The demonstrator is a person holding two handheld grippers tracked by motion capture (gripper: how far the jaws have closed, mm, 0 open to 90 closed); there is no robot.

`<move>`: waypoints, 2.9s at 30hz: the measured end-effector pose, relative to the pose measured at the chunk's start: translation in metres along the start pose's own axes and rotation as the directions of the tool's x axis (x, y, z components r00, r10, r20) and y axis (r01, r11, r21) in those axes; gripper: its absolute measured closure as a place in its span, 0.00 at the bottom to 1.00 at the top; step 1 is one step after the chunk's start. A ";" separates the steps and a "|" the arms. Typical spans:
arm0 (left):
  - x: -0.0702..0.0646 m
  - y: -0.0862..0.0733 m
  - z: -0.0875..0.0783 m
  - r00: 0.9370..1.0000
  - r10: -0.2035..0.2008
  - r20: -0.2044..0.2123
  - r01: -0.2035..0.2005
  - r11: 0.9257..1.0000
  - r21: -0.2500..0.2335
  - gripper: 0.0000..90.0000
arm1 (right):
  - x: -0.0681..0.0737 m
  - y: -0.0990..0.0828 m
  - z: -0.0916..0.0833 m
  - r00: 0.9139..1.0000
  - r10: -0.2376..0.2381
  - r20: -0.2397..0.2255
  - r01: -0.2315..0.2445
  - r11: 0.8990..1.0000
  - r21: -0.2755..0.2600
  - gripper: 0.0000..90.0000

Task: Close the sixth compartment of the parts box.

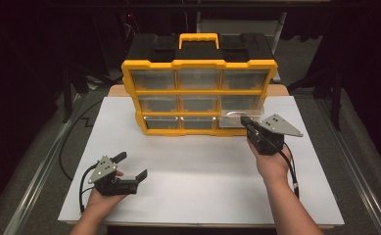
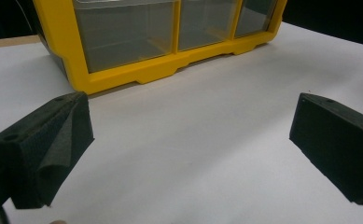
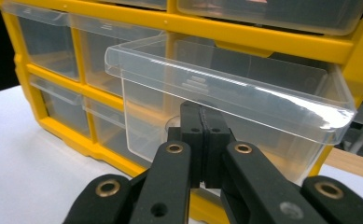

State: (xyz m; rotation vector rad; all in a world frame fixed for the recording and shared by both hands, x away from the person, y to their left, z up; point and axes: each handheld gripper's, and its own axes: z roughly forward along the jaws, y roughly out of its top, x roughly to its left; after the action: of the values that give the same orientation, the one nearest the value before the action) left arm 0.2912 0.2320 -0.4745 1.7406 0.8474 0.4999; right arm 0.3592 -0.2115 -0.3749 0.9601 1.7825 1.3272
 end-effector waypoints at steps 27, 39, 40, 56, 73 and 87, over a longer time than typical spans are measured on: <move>0.002 0.000 0.000 1.000 -0.009 -0.001 0.009 1.000 -0.001 0.01 | -0.014 0.015 0.031 0.998 -0.021 0.058 0.018 0.998 0.058 1.00; 0.004 0.003 0.007 1.000 -0.030 0.001 0.030 1.000 -0.007 0.01 | -0.028 0.011 0.047 0.996 0.000 0.085 -0.006 0.997 0.075 1.00; 0.003 0.002 0.007 1.000 -0.029 0.003 0.029 1.000 -0.004 0.01 | -0.029 0.011 0.048 0.996 -0.001 0.084 -0.005 0.997 0.073 1.00; 0.002 0.001 0.009 1.000 -0.018 0.006 0.018 1.000 0.019 0.01 | -0.029 0.014 0.047 0.996 -0.015 0.084 0.009 0.997 0.077 1.00; 0.001 0.000 0.005 1.000 -0.004 -0.008 0.004 1.000 0.025 0.01 | -0.018 0.015 0.019 0.999 -0.015 0.041 0.012 0.998 0.063 1.00; 0.000 0.000 0.008 1.000 0.001 -0.007 -0.001 0.999 0.038 0.01 | -0.011 -0.019 -0.010 1.000 -0.015 -0.004 0.015 0.996 0.092 1.00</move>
State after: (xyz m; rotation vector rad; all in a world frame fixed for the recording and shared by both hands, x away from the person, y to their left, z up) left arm 0.2966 0.2272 -0.4775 1.7755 0.8661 0.4938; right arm 0.3528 -0.2293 -0.3903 0.9931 1.8635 1.2469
